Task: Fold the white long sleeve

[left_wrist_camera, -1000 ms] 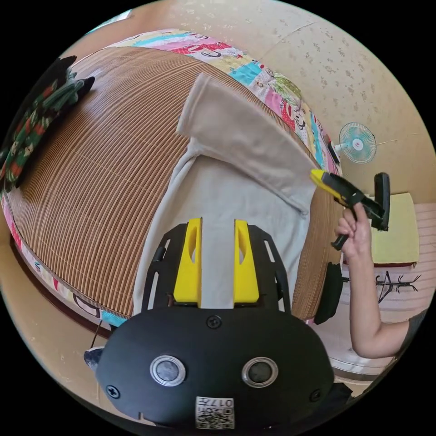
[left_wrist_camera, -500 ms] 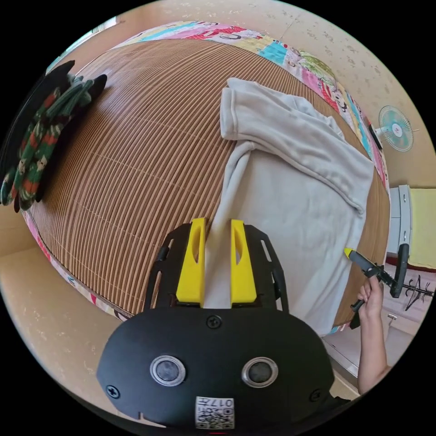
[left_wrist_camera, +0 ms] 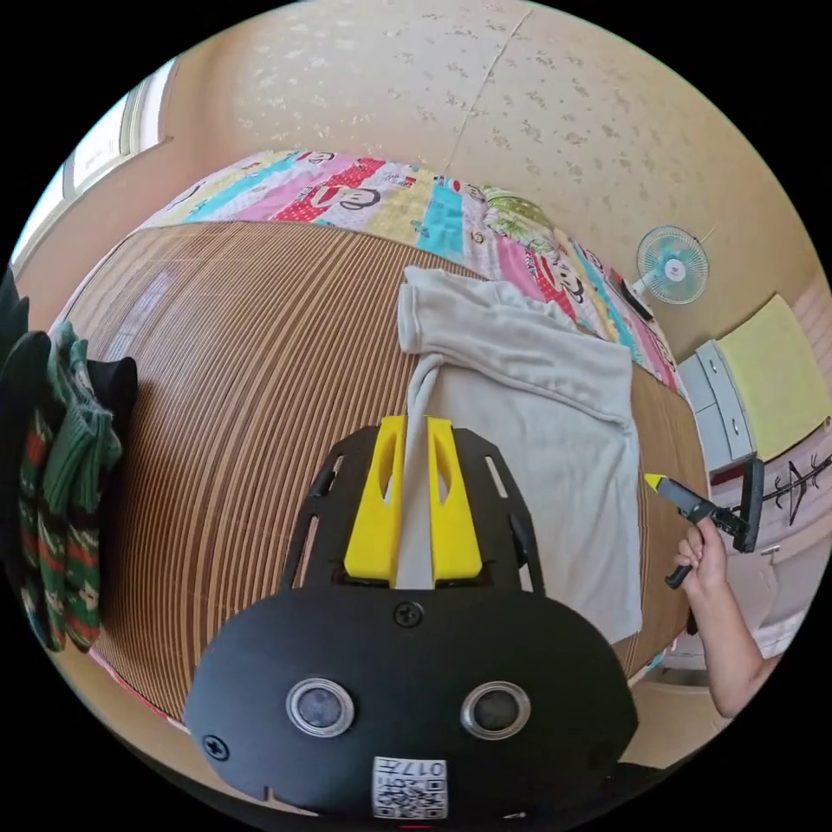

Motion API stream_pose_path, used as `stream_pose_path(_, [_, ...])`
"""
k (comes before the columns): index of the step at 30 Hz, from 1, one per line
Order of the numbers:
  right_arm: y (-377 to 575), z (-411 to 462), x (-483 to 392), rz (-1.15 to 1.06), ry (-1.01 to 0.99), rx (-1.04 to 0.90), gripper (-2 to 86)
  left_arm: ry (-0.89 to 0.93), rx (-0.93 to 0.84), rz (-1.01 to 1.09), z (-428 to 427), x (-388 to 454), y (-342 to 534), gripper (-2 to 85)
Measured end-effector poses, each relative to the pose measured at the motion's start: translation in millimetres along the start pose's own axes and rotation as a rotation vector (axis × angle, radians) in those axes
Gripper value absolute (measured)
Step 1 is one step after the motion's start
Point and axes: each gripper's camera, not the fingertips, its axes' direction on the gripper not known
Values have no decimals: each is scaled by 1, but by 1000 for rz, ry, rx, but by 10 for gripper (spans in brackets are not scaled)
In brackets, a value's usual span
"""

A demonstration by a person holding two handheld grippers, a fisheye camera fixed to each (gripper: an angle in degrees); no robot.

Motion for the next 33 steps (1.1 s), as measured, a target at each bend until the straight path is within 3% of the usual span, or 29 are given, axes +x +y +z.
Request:
stream_pose_path(7, [117, -31, 90, 183, 182, -152, 70, 83, -263, -160, -19, -94, 109, 133])
stream_pose_path(13, [184, -56, 127, 202, 43, -180, 100, 47, -289, -204, -45, -108, 157, 106])
stream_pose_path(18, [183, -76, 143, 134, 1, -212, 49, 3, -338, -146, -47, -125, 141, 58])
stream_pose_path(20, [187, -97, 154, 108, -82, -221, 42, 287, -461, -71, -42, -141, 131, 43])
stream_pose_path(22, [205, -127, 171, 122, -189, -216, 37, 442, -538, -39, -47, -155, 138, 41])
stream_pose_path(25, [260, -170, 209, 246, -269, -328, 33, 499, -734, -18, -67, -184, 173, 40])
stream_pose_path(27, [316, -210, 241, 412, -352, -406, 32, 653, -867, -74, -80, -202, 202, 39])
stream_pose_path(28, [326, -224, 249, 471, -421, -372, 32, 829, -893, -185, -92, -216, 218, 39])
stream_pose_path(30, [352, -282, 280, 666, -786, 5, 31, 1058, -780, -364, -115, -235, 228, 36])
stream_pose_path(33, [336, -297, 305, 727, -1040, 356, 30, 1226, -447, -450, -139, -251, 197, 7])
